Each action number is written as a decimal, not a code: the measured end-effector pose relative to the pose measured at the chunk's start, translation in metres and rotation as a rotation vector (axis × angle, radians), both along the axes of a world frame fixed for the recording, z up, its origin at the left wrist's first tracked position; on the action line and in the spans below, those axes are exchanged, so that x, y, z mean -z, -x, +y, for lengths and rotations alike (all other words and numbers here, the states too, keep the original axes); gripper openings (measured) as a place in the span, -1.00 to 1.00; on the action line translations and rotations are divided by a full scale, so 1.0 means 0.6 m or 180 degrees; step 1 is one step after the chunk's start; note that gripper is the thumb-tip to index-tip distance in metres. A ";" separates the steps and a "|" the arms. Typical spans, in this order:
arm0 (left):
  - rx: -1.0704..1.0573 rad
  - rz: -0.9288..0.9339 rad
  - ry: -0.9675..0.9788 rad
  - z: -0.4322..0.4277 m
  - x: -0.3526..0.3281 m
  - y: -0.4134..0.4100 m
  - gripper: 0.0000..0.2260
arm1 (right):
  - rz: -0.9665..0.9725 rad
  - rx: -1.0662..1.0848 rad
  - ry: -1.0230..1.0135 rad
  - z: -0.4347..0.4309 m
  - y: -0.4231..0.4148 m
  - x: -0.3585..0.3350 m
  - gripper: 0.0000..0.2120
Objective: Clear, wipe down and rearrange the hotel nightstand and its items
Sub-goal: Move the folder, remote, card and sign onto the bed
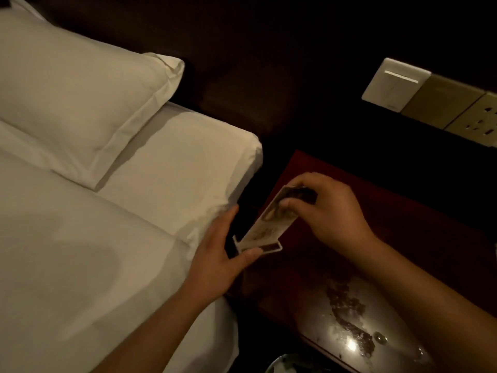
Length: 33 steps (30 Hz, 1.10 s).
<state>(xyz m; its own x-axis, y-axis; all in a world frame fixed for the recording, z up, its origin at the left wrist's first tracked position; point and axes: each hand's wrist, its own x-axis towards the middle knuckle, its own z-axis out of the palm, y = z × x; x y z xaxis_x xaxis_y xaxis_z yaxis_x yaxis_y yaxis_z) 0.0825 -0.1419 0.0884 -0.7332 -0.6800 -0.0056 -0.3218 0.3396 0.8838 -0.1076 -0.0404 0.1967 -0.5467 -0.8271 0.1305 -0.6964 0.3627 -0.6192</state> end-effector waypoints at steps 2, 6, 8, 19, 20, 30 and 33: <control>0.0023 0.0007 0.0110 0.000 -0.036 -0.037 -0.54 | -0.0150 -0.0190 -0.0016 -0.020 -0.047 -0.012 -0.89; -0.0704 0.0133 -0.0250 0.017 -0.070 -0.134 -0.88 | -0.0550 -0.0489 0.0026 -0.068 -0.143 -0.023 -0.84; -0.1088 0.0135 -0.0469 0.027 -0.073 -0.191 -0.83 | -0.0644 -0.0739 0.0029 -0.092 -0.194 -0.021 -0.84; -0.2538 0.0274 -0.1194 0.034 -0.071 -0.545 -0.77 | -0.0558 -0.1987 -0.0125 -0.194 -0.540 0.029 -0.61; -0.2666 0.0287 -0.1201 0.030 -0.069 -0.575 -0.77 | -0.0544 -0.2090 -0.0141 -0.203 -0.574 0.033 -0.59; -0.3684 0.0478 -0.1393 -0.015 -0.049 -0.874 -0.81 | -0.0266 -0.2567 -0.0244 -0.299 -0.871 0.083 -0.61; -0.4041 0.0544 -0.1448 -0.033 -0.038 -0.949 -0.81 | -0.0397 -0.2627 -0.0523 -0.314 -0.935 0.124 -0.61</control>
